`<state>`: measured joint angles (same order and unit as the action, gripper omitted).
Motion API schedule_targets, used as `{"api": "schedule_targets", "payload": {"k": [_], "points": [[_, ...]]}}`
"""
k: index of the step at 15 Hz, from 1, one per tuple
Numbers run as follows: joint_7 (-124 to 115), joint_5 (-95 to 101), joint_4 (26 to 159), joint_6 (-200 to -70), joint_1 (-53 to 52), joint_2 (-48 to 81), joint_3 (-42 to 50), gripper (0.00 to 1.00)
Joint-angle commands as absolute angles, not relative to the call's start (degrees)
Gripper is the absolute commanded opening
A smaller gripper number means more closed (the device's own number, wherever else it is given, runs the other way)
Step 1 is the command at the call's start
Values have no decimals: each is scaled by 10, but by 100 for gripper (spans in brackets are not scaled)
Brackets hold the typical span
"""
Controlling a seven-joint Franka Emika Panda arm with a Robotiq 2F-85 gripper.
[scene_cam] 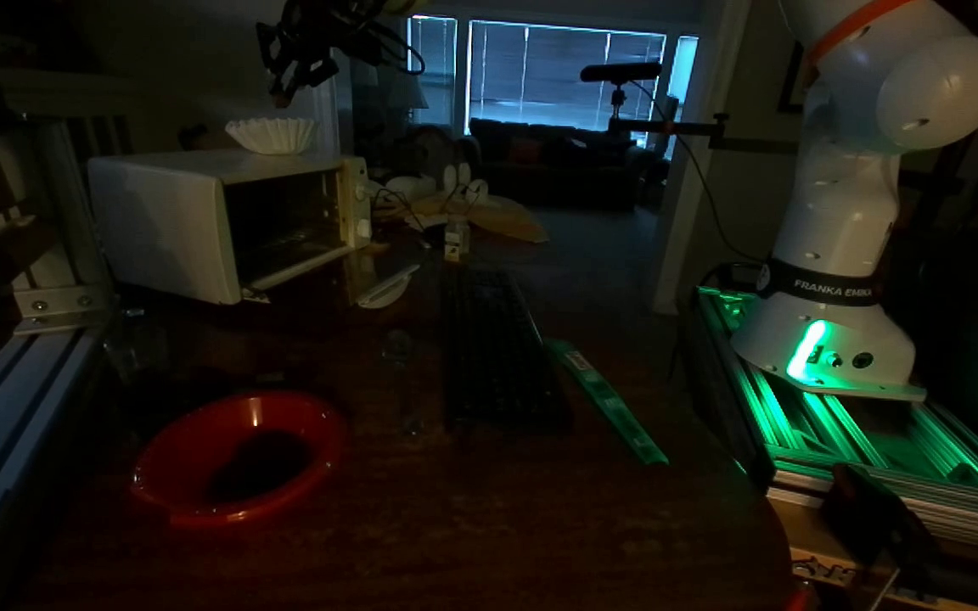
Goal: Pick up the object from the table and put it in the bowl
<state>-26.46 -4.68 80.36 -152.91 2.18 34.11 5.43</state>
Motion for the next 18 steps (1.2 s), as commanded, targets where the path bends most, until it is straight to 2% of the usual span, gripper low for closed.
{"api": "schedule_targets", "payload": {"k": [1,7,8,9,10,16,18], "points": [[-248,-61,755,-1513,25,378,57,6],[-237,-70,731,-1505,30,404,52,6],[-240,-68,729,-1501,27,406,55,13],[-241,-66,728,-1499,25,406,56,51],[-243,-63,727,-1501,22,405,59,51],[-274,-41,739,-1502,-7,369,88,96],[-306,-23,755,-1483,-30,346,116,100]]}}
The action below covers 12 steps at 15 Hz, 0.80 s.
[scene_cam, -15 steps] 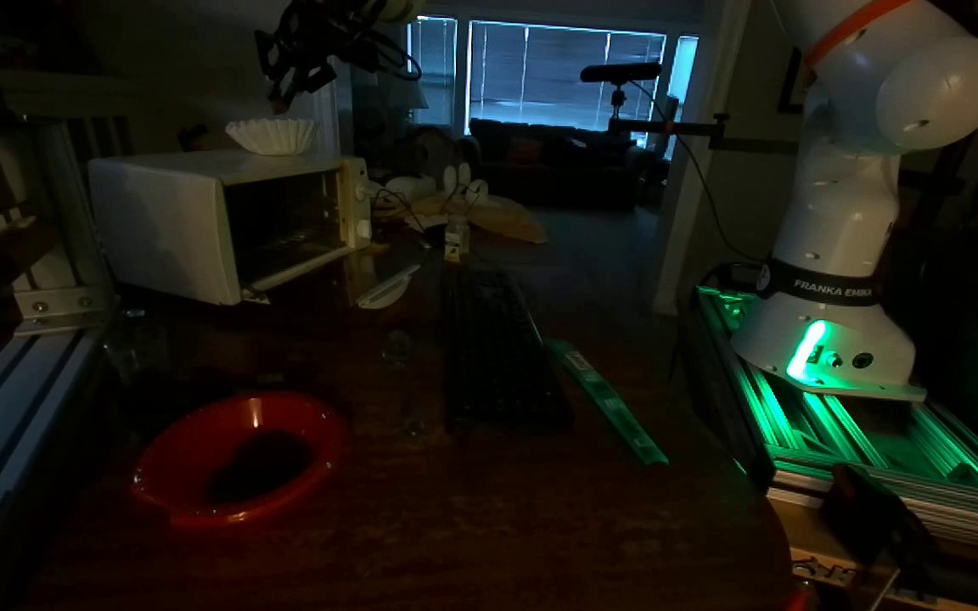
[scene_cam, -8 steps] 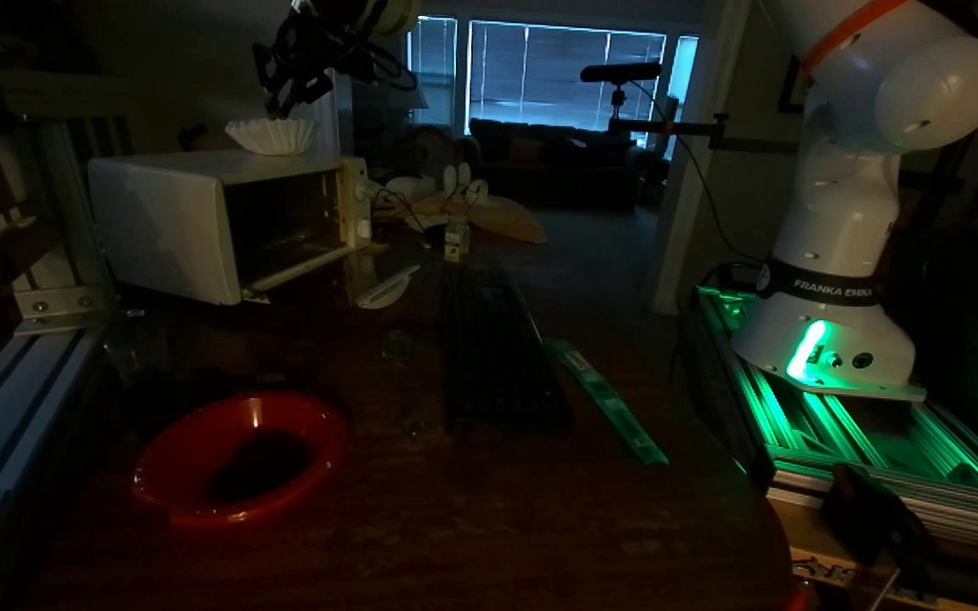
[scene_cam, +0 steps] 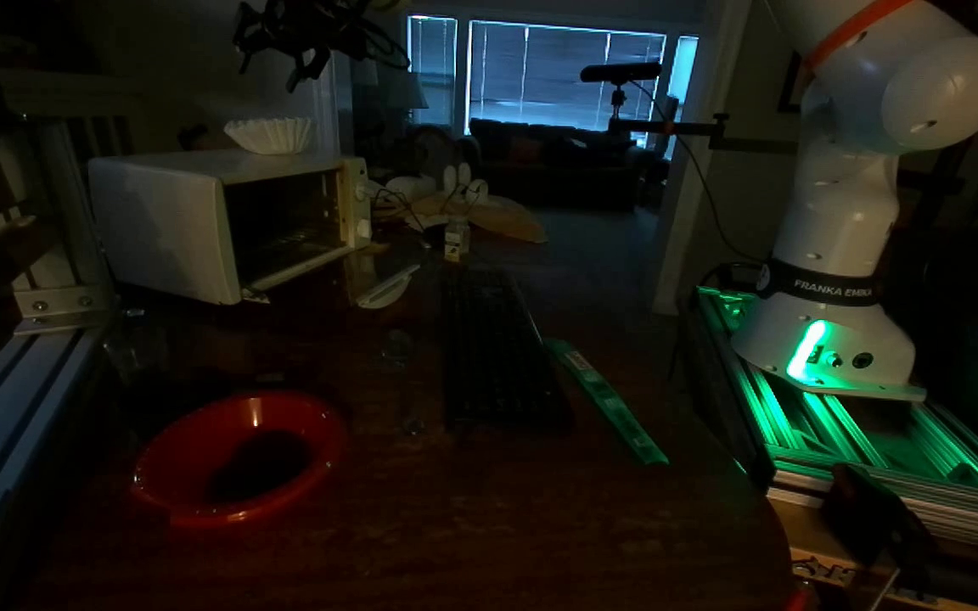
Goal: Pick up the object from the table and put it in the bowl
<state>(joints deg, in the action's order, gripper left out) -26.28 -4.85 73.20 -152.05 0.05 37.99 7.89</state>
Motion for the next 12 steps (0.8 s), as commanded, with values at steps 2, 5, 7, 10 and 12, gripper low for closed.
{"api": "schedule_targets", "payload": {"k": [2,5,7,10,12], "points": [[-346,12,770,-1437,-56,321,149,100],[-370,52,787,-1371,-70,286,156,100],[-367,63,804,-1330,-70,259,142,100],[-350,71,839,-1290,-67,220,121,100],[-325,68,869,-1270,-60,189,103,100]]}}
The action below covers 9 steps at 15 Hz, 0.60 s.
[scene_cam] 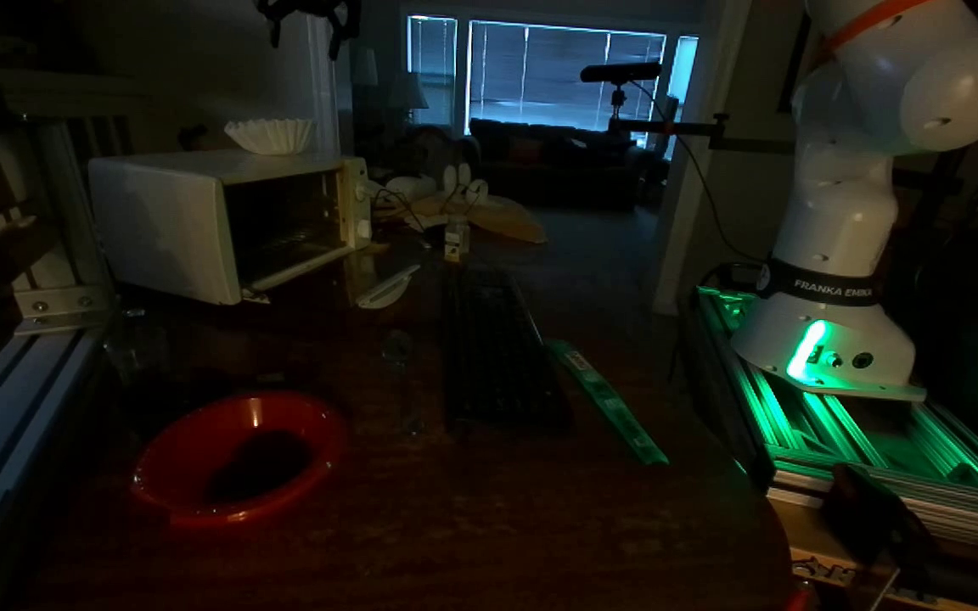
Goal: Pick up the object from the table and put it in the bowl
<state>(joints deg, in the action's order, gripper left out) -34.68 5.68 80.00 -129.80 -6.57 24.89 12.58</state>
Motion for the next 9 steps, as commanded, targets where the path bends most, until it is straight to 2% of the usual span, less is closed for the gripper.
{"api": "schedule_targets", "payload": {"k": [1,9], "points": [[-309,65,886,-1275,-56,176,96,100],[-190,67,1011,-1292,-28,67,66,100]]}}
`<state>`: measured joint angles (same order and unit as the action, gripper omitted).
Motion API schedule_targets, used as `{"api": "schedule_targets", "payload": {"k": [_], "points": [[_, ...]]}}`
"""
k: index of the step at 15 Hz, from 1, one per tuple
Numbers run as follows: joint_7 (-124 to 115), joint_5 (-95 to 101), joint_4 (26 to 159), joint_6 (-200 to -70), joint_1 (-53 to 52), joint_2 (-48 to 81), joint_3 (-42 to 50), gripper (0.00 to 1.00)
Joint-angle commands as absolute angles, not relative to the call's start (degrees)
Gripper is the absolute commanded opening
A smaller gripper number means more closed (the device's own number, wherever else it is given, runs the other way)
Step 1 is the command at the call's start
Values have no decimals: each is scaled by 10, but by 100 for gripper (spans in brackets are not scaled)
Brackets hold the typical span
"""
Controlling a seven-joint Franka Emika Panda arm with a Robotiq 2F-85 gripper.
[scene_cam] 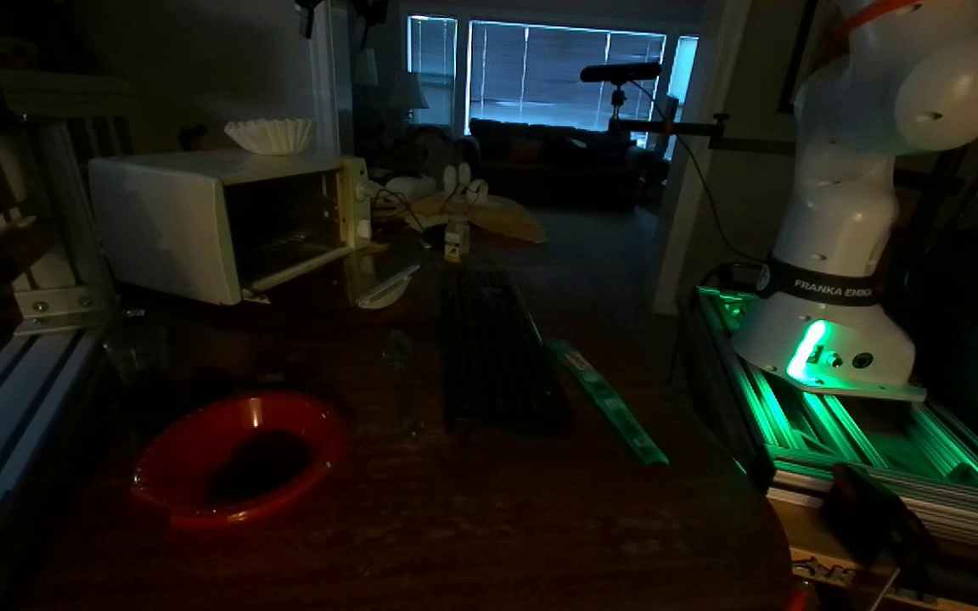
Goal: Pick up the object from the table and put it in the bowl
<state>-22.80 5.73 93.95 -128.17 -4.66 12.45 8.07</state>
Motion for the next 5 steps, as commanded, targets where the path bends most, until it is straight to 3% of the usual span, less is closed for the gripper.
{"api": "schedule_targets", "payload": {"k": [1,2,5], "points": [[-168,62,1025,-1298,-21,54,63,100],[-200,60,968,-1280,-24,97,60,100],[-178,59,997,-1282,-15,70,57,100]]}}
